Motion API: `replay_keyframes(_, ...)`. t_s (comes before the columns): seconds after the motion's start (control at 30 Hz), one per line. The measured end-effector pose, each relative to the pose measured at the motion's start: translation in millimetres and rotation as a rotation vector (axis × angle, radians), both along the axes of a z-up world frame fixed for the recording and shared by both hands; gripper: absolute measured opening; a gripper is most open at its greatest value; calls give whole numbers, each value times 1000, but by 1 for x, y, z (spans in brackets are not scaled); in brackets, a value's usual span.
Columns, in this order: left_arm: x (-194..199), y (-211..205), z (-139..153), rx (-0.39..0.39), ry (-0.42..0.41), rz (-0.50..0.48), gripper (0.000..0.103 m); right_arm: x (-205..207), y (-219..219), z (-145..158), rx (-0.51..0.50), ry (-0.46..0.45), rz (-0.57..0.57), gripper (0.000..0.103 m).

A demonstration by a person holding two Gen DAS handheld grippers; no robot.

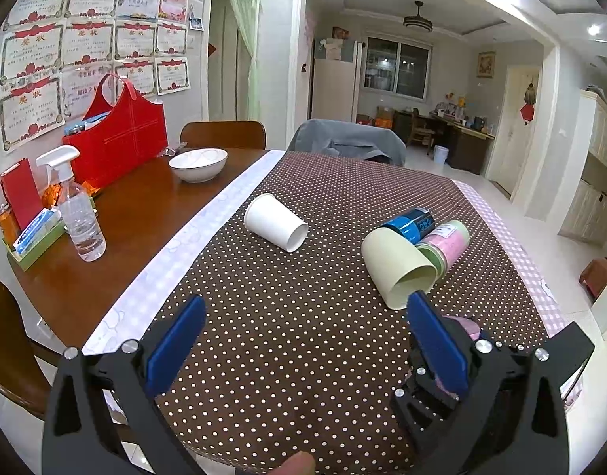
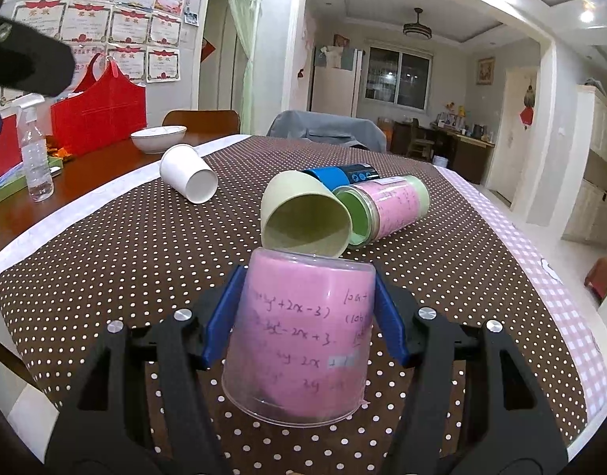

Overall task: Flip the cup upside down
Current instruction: 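Lower the pink cup rim-down onto the cloth and open the right tool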

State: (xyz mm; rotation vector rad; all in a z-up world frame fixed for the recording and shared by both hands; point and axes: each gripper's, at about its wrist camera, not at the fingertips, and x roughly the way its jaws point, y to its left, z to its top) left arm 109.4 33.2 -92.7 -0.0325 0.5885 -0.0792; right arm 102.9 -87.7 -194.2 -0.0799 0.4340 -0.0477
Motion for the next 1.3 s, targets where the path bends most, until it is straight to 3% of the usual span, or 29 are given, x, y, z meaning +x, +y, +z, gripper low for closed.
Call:
replay_keyframes(0.13,-1,-2,0,1,-1,-2,99,-4,1,-6,0,15,12,65)
replay_keyframes(0.33,-1,-2,0,1,-1,-1,99,-17,-5,-8,28,3,35,89)
replay_keyframes(0.43,-2,-2,1,2,-3,-3,99,-22,-10,2,64,-6,51,97)
replay_keyframes(0.97,-15,-11,18,-5,-43,-22,99,-29,-36,62,232,61,140,97)
replay_keyframes(1.3,-31,-19,39,25,-99,-46,99,-28,-77,98,308,102,43,97)
